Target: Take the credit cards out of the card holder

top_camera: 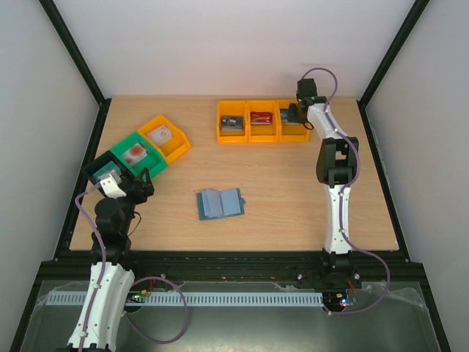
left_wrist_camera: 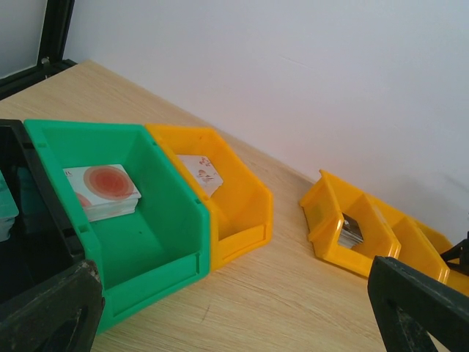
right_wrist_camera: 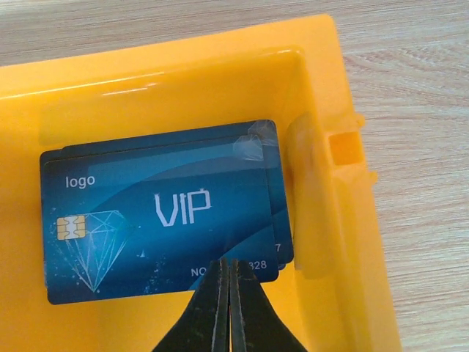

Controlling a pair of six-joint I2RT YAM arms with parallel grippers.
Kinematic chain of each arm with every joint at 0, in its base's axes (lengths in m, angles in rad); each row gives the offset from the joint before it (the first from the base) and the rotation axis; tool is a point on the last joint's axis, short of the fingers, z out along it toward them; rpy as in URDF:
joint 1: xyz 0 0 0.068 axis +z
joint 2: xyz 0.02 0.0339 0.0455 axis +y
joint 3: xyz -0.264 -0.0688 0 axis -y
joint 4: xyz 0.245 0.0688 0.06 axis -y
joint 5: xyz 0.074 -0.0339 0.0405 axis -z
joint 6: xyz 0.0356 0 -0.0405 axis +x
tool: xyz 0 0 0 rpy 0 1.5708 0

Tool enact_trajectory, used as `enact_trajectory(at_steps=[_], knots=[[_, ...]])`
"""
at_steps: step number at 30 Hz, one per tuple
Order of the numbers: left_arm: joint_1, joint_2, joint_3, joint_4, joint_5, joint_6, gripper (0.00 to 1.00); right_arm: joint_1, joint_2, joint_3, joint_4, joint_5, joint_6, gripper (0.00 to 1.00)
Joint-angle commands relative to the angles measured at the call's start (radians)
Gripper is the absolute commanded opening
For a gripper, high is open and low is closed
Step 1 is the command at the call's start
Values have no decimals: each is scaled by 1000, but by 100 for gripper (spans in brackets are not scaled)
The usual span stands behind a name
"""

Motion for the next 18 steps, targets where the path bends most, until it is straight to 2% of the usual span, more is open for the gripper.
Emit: enact_trajectory(at_steps=[1,10,11,12,13,14,15,16,18], knots=[[5,-3,-14,27,5,2,100,18,-78,-24,-19,1,-10,2],[7,-6,-13,28,5,4,99,35,-301,-321,96,-48,-9,2],[5,-6,-13,28,4,5,100,36,-345,-363,124,-49,-19,2],[5,-7,-14,27,1,5,100,36,-404,-412,163,-47,-28,7],[5,-8,-13,27,0,5,99,35,-475,-507,217,-48,-39,21],[5,-11,-13,26,-2,7,100,36,-548,-596,284,-52,-41,42],[5,-14,-13,27,-5,7,99,33,-663,-697,401,-60,-43,74],[6,-15,-12,27,-8,7,100,33,-718,-812,461,-69,-39,98],[5,-16,-12,22,-16,7,99,27,-908,-1029,705,-57,-21,99]])
